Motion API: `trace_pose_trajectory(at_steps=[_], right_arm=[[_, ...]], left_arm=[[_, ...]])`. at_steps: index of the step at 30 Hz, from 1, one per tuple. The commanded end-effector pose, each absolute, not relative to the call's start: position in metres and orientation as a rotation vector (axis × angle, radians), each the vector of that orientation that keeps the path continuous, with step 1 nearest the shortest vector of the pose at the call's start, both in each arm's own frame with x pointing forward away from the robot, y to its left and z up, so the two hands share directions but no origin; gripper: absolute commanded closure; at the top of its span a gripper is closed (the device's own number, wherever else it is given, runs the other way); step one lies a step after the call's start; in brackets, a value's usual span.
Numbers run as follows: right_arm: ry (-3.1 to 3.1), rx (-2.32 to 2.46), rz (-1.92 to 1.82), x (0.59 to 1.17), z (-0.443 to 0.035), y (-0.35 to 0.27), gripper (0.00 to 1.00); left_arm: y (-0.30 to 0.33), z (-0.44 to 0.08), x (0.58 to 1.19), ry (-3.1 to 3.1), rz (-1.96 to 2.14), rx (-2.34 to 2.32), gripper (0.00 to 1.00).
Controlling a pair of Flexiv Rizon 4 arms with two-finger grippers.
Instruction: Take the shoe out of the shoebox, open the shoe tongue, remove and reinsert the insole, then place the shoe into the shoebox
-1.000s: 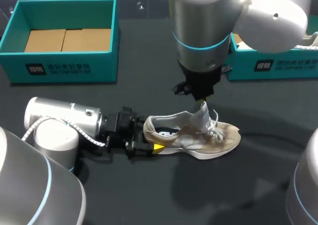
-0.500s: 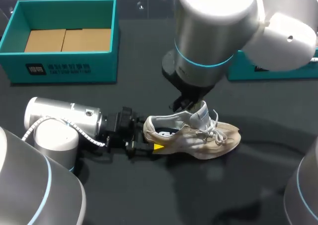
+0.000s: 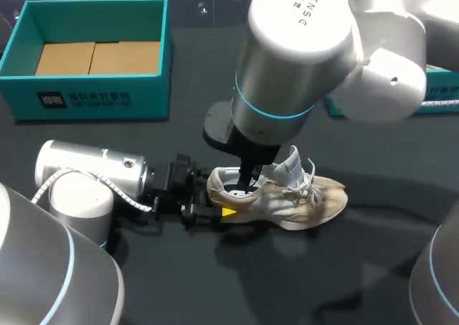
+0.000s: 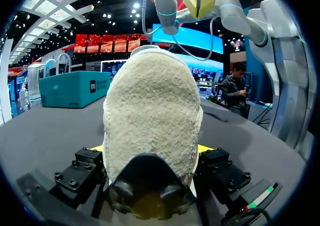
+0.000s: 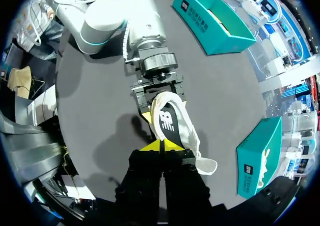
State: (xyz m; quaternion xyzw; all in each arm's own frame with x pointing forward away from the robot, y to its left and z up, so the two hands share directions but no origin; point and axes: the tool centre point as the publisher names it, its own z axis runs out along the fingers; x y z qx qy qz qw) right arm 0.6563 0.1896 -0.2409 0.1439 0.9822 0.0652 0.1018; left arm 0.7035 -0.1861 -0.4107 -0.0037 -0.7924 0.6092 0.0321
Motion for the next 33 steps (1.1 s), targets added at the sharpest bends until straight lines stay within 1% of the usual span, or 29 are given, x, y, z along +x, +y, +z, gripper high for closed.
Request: trace_pose_trajectory(at_steps=[1,4,9,11,21,28,33], right_arm=[[2.912,0.394,0.157,0.659,-0.242,0.198,1.0],[2.912,0.394,0.157,0.659,-0.242,0.198,1.0],[2.926,0.297,0.211,0.667,-0.274,0.211,1.0],[2.905,0.352,0.271,0.67,-0.28,0.207,1.0],[2.905,0.352,0.271,0.67,-0.28,0.207,1.0],[2.911,0.299,0.3,0.685,-0.317,0.212,1.0],[2.922,0.303,0.301,0.69,-0.33,0.211,1.0]], left_arm=[[-0.186,-0.412,0.704,-2.439,1.877,-0.011,1.0],[-0.186,-0.412,0.704,-2.439,1.877,-0.011,1.0],[-0.186,-0.412,0.704,-2.439,1.877,-0.011,1.0],[-0.186,-0.412,0.704,-2.439,1.877,-0.011,1.0],[-0.186,-0.412,0.704,-2.439,1.877,-0.011,1.0],[-0.186,-0.412,0.704,-2.439,1.877,-0.011,1.0],[-0.186,-0.412,0.704,-2.439,1.877,-0.011,1.0]])
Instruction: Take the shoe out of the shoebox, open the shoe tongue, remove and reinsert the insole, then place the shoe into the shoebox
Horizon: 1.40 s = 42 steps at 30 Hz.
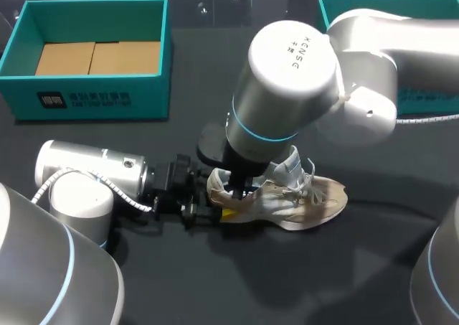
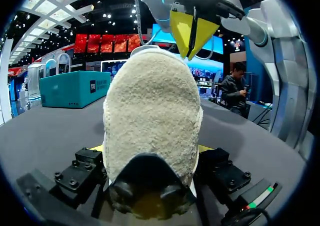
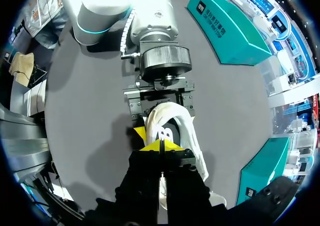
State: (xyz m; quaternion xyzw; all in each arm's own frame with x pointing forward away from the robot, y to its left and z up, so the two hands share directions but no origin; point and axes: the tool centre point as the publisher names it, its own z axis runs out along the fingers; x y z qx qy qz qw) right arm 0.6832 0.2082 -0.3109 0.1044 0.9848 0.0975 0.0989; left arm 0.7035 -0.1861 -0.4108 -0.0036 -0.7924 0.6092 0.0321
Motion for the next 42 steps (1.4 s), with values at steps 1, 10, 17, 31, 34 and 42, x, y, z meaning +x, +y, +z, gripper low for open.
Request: trace_pose_trajectory(at_steps=[1,10,17,31,34,42], right_arm=[[2.924,0.303,0.295,0.69,-0.333,0.211,1.0],[2.885,0.269,0.272,0.697,-0.356,0.207,1.0],[2.869,0.288,0.27,0.703,-0.368,0.2,1.0],[2.849,0.369,0.188,0.714,-0.378,0.171,1.0],[2.856,0.374,0.172,0.717,-0.38,0.167,1.0],[2.851,0.386,0.144,0.717,-0.372,0.166,0.93]], left_arm=[[-0.186,-0.412,0.704,-2.439,1.877,-0.011,1.0],[-0.186,-0.412,0.704,-2.439,1.877,-0.011,1.0],[-0.186,-0.412,0.704,-2.439,1.877,-0.011,1.0],[-0.186,-0.412,0.704,-2.439,1.877,-0.011,1.0],[-0.186,-0.412,0.704,-2.439,1.877,-0.011,1.0],[-0.186,-0.412,0.704,-2.439,1.877,-0.011,1.0]])
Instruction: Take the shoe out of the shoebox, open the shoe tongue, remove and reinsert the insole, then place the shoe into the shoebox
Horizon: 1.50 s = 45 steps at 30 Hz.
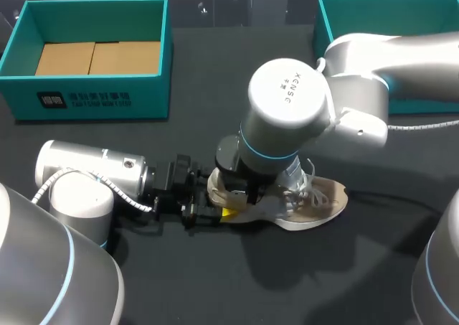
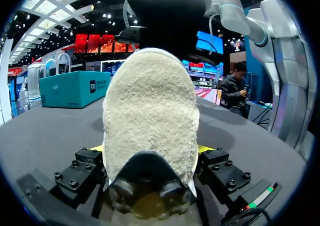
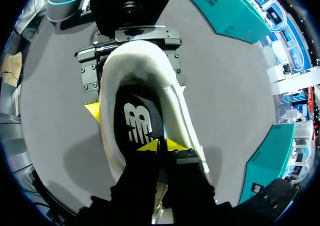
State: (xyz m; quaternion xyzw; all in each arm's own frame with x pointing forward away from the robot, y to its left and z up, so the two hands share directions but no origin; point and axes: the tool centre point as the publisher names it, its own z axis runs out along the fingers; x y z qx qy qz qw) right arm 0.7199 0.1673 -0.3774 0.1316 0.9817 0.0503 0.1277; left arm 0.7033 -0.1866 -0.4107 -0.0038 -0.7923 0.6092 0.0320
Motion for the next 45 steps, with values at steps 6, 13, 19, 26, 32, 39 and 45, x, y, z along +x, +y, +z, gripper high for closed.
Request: trace_pose_trajectory(at_steps=[6,13,19,26,32,39,45], right_arm=[[2.877,0.314,0.094,0.724,-0.364,0.19,1.0],[2.917,0.278,0.09,0.73,-0.37,0.198,0.98],[2.977,0.316,0.114,0.729,-0.393,0.185,0.95],[2.989,0.383,0.089,0.718,-0.396,0.167,0.85],[2.971,0.42,0.08,0.713,-0.394,0.156,0.71],[2.969,0.411,0.092,0.718,-0.399,0.154,0.63],[3.02,0.357,0.156,0.723,-0.416,0.161,0.58]], left_arm=[[-0.186,-0.412,0.704,-2.439,1.877,-0.011,1.0],[-0.186,-0.412,0.704,-2.439,1.877,-0.011,1.0],[-0.186,-0.412,0.704,-2.439,1.877,-0.011,1.0],[-0.186,-0.412,0.704,-2.439,1.877,-0.011,1.0],[-0.186,-0.412,0.704,-2.439,1.877,-0.011,1.0],[-0.186,-0.412,0.704,-2.439,1.877,-0.011,1.0],[-0.186,-0.412,0.704,-2.439,1.877,-0.011,1.0]])
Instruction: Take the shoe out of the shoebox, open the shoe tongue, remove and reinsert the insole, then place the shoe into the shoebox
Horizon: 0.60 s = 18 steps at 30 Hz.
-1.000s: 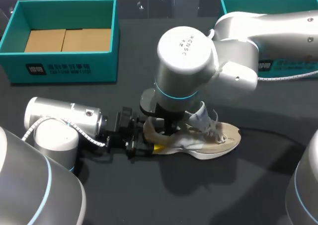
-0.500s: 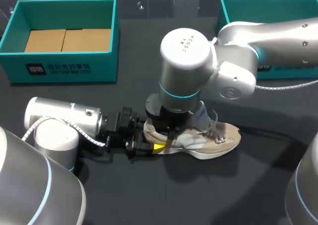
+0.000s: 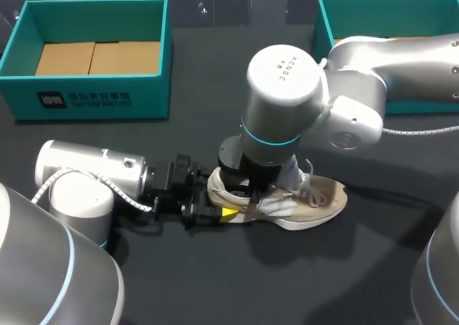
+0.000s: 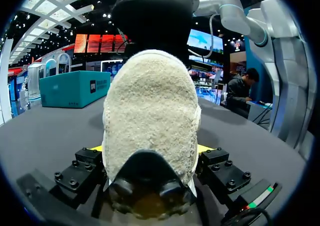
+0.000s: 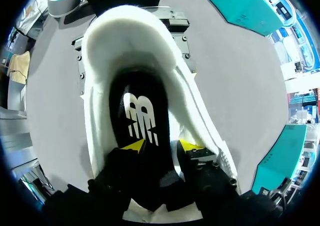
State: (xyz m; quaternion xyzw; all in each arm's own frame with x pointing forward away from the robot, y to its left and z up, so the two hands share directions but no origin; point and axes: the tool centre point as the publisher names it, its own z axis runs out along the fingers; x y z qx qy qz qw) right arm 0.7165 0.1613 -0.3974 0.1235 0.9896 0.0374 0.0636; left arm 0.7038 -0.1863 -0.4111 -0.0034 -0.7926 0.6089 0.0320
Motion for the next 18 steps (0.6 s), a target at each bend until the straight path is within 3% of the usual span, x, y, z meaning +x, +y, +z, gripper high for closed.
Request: trace_pose_trajectory(at_steps=[1,13,14,18], right_arm=[[3.029,0.345,0.178,0.722,-0.419,0.162,0.58],[3.143,0.334,0.2,0.684,-0.443,0.168,0.64],[3.147,0.337,0.201,0.681,-0.443,0.168,0.67],[3.154,0.349,0.197,0.673,-0.443,0.164,1.0]], left_arm=[[-0.186,-0.412,0.704,-2.439,1.877,-0.011,1.0],[-0.186,-0.412,0.704,-2.439,1.877,-0.011,1.0],[-0.186,-0.412,0.704,-2.439,1.877,-0.011,1.0],[-0.186,-0.412,0.704,-2.439,1.877,-0.011,1.0]])
